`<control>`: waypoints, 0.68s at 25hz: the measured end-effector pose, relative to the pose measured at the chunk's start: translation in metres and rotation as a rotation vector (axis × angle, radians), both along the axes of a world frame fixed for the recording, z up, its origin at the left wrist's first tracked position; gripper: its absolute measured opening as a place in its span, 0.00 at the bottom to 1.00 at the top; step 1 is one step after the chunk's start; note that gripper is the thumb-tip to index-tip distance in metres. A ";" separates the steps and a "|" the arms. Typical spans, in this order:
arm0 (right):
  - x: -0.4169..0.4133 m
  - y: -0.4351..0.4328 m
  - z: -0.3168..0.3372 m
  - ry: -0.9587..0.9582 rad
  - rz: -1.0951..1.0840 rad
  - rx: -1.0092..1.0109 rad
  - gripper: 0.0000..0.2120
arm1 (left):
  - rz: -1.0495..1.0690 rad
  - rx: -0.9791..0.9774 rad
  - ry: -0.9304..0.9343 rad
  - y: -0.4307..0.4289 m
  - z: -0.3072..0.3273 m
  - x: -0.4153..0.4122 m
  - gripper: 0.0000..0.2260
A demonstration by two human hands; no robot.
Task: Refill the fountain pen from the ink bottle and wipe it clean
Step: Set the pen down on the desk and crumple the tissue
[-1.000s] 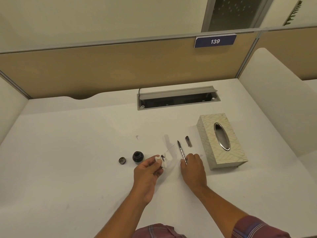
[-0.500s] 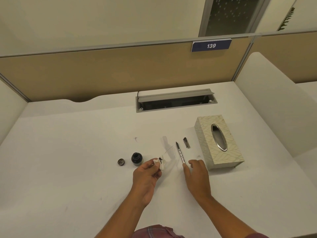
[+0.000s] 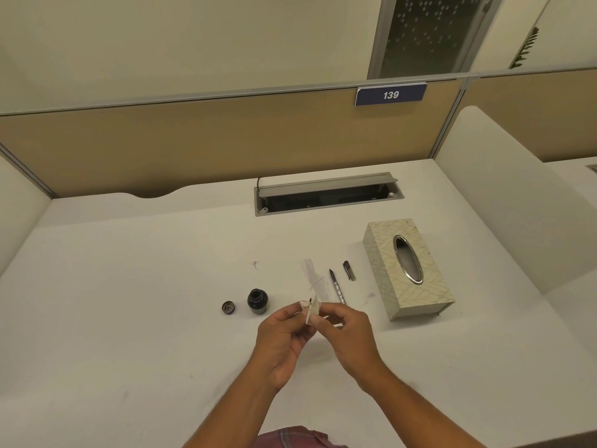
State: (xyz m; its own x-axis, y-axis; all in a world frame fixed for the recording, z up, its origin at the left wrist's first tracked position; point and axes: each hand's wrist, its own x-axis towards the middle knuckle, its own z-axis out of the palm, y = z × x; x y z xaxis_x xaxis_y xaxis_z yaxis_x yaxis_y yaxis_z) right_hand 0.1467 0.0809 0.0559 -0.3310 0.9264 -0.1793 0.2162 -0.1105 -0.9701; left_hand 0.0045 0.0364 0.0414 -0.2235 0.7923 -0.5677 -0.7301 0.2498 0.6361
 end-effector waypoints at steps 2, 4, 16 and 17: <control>-0.002 -0.002 0.001 -0.018 -0.039 0.027 0.06 | -0.023 0.008 0.009 -0.003 0.002 -0.001 0.09; -0.005 -0.005 0.004 -0.034 -0.066 0.039 0.05 | -0.043 0.002 0.049 -0.006 0.003 -0.002 0.09; -0.033 -0.050 0.032 0.069 -0.376 -0.041 0.04 | -0.138 0.098 -0.104 -0.044 0.006 -0.029 0.24; -0.033 -0.056 0.035 0.084 -0.402 -0.043 0.05 | -0.161 0.106 -0.158 -0.047 0.004 -0.033 0.30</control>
